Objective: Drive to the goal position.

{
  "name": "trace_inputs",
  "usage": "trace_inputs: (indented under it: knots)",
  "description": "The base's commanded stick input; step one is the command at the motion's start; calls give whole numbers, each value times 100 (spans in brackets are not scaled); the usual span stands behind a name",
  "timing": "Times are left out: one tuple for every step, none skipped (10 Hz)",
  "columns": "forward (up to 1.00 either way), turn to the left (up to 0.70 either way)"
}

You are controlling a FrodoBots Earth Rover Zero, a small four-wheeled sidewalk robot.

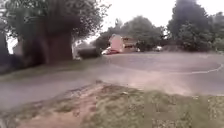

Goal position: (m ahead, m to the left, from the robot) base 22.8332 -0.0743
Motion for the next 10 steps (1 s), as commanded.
trace_inputs:
  knots:
    - [70, 0]
    - [70, 0]
    - [70, 0]
    - [70, 0]
    - [70, 0]
    - [70, 0]
    - [70, 0]
    - [70, 0]
    - [70, 0]
    - [70, 0]
